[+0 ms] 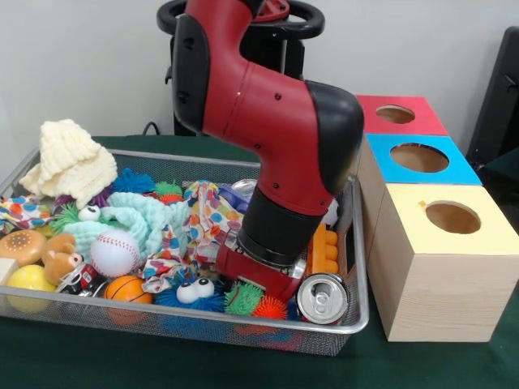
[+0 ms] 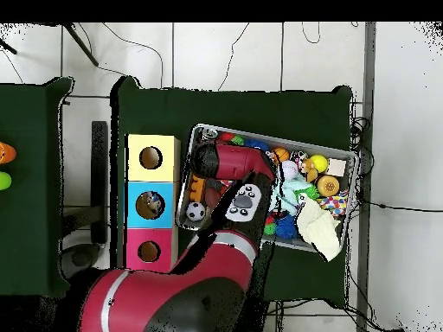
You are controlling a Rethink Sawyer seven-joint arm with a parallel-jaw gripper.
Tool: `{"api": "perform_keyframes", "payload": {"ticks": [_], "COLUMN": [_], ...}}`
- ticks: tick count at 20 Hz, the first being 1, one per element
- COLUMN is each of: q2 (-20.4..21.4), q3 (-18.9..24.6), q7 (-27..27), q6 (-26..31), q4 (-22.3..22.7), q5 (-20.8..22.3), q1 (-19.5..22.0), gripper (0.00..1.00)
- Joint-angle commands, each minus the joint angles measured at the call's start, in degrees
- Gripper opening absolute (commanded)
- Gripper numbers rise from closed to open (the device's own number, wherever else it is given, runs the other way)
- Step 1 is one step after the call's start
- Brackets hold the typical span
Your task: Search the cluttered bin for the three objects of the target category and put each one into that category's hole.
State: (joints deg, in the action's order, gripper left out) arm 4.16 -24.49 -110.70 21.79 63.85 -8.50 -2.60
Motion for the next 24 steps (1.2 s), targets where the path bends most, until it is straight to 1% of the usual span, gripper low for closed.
{"api": "perform_keyframes", "payload": {"ticks": [1,3,6,7,9,10,11,12,13,14,16,18,19,21,22,23,24], "q2": [-26.55,-27.75,-30.22,-31.33,-33.32,-34.12,-35.11,-36.29,-36.51,-36.29,-37.09,-38.65,-38.87,-37.88,-37.87,-37.05,-35.79], "q3": [7.59,8.69,5.05,3.09,1.93,2.29,1.59,-0.27,0.18,1.63,1.32,-0.74,-0.3,3.61,3.39,5.57,9.28], "q7": [-8.89,-6.89,-8.02,-8.71,-8.21,-7.72,-8.52,-9.52,-9.87,-10.87,-11.82,-12.37,-11.69,-10.09,-9.44,-7.88,-5.15], "q6": [-11.18,-10.94,-12.51,-14.23,-20.67,-24.2,-26.64,-28.9,-29.84,-29.45,-31.42,-33.91,-34.9,-35.3,-35.4,-34.32,-32.9], "q4": [-9.47,-11.56,-14.41,-15.32,-16.85,-17.4,-17.85,-18.26,-18.26,-18.03,-18.34,-19.21,-19.64,-19.91,-20.05,-20.18,-20.22], "q5": [-1.4,-1.09,-1.27,-1.2,0.06,0.85,0.47,-0.65,-0.74,-0.98,-1.71,-3.37,-2.55,1.85,2.58,5.28,9.31], "q1": [-1.16,0.9,0.57,0.1,0.84,1.63,1.77,1.26,1.69,2.44,2.52,2.0,2.48,4.67,4.67,5.83,7.74], "gripper": [1.0,1.0,1.0,1.0,1.0,1.0,1.0,1.0,1.0,1.0,1.0,1.0,1.0,1.0,1.0,1.0,1.0]}}
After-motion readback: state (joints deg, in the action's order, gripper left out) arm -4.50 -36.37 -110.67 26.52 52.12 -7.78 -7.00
